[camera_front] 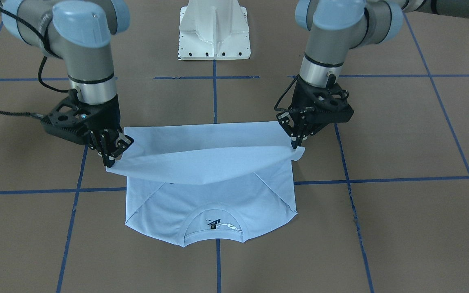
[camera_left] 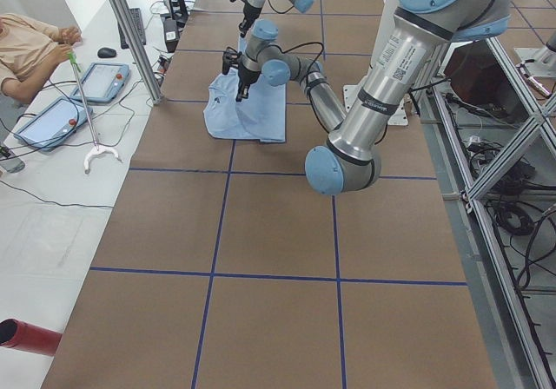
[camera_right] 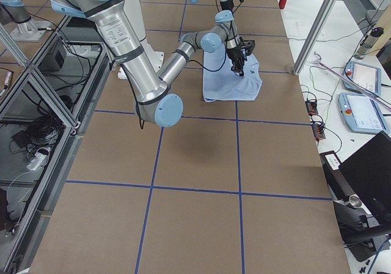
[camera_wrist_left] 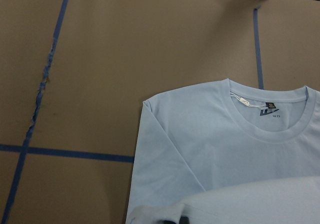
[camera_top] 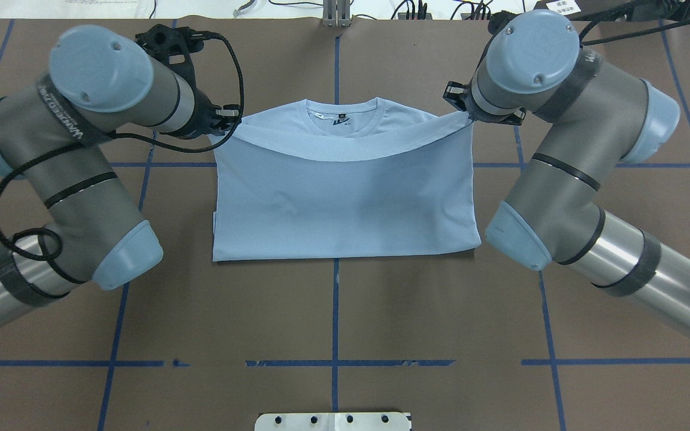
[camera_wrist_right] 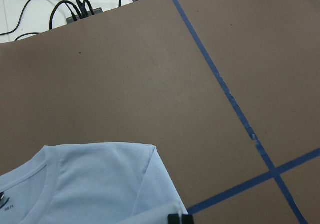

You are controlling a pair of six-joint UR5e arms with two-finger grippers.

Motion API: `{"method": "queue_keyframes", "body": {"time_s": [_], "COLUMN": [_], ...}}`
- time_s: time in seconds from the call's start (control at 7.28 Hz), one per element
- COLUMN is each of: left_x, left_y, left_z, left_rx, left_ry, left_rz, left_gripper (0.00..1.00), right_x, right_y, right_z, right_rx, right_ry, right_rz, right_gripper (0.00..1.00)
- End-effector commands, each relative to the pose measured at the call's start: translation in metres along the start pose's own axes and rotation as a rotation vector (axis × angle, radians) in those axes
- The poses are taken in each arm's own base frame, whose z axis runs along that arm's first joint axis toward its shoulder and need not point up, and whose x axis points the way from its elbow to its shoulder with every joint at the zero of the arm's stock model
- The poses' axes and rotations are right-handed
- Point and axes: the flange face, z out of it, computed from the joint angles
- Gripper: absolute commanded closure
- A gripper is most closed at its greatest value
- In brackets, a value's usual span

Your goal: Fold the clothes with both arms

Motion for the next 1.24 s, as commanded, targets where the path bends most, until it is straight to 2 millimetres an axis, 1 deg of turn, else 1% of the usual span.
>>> {"method": "queue_keyframes", "body": {"time_s": [0.0, 0.14, 0.27, 0.41, 0.69, 0.82, 0.96, 1.1], "left_x": [-0.001, -0.004, -0.012, -0.017, -0.015, -0.015, -0.017, -0.022], "left_y": [-0.025, -0.029, -0.03, -0.032, -0.03, -0.03, -0.029, -0.026], "left_z": [0.067, 0.094, 0.119, 0.137, 0.141, 0.14, 0.14, 0.142], "left_rx": [0.037, 0.035, 0.033, 0.043, 0.041, 0.041, 0.041, 0.037], "left_ry": [-0.032, -0.037, -0.042, -0.058, -0.061, -0.059, -0.061, -0.064], "left_rz": [-0.008, -0.009, -0.007, -0.008, -0.005, -0.005, -0.005, -0.004], "left_gripper": [1.0, 1.0, 1.0, 1.0, 1.0, 1.0, 0.76, 0.14], "right_x": [-0.023, -0.024, -0.02, -0.019, -0.017, -0.017, -0.015, -0.018], "right_y": [-0.014, -0.017, -0.016, -0.014, -0.005, -0.004, -0.003, -0.004], "right_z": [0.073, 0.098, 0.114, 0.12, 0.127, 0.128, 0.13, 0.127], "right_rx": [0.009, 0.008, 0.006, 0.002, 0.001, 0.003, 0.002, 0.005], "right_ry": [0.024, 0.03, 0.039, 0.048, 0.059, 0.06, 0.063, 0.057], "right_rz": [0.002, 0.003, 0.003, 0.001, -0.009, -0.01, -0.009, 0.0], "right_gripper": [1.0, 1.0, 1.0, 1.0, 1.0, 1.0, 0.68, 0.01]}}
